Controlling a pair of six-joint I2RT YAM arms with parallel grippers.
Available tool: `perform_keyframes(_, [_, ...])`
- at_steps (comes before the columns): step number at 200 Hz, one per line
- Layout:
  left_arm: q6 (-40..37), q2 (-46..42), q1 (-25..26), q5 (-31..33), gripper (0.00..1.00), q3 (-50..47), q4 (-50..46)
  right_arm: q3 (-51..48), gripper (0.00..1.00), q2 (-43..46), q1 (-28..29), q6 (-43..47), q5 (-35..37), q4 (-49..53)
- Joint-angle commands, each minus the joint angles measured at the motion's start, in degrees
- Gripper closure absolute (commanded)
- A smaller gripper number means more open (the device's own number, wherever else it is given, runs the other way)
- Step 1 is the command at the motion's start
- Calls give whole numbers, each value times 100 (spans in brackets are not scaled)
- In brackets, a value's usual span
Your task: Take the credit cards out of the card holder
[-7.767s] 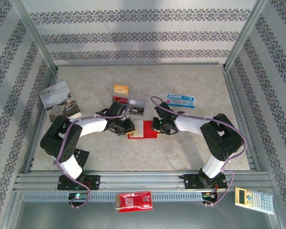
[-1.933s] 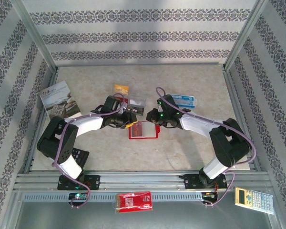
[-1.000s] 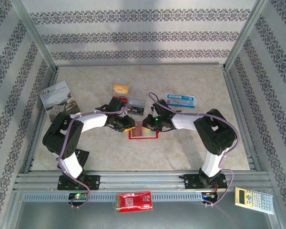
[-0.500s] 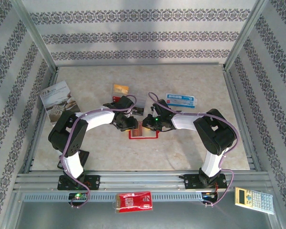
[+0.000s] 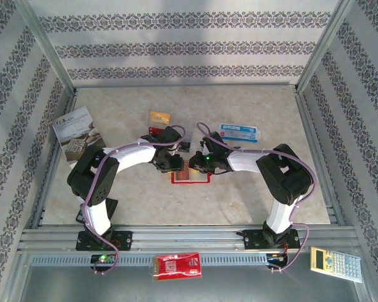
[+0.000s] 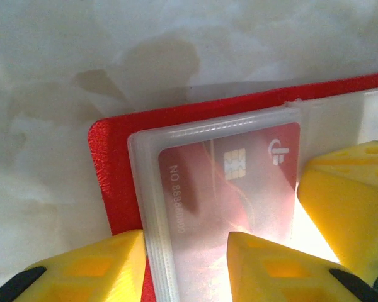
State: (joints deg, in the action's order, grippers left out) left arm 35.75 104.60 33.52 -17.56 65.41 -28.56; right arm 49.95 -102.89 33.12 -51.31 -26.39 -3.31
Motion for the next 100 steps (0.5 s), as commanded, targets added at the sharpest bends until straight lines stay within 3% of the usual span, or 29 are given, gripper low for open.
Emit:
perform_keyframes(1, [-121, 72, 94, 269, 62, 175, -376, -82, 84, 129, -27, -76, 73, -74])
perform_keyframes(45, [-121, -64, 145, 397, 62, 225, -498, -91, 84, 138, -25, -85, 88, -82])
perform_keyframes(100, [7, 89, 181, -60, 68, 156, -108, -122, 84, 122, -33, -98, 83, -126])
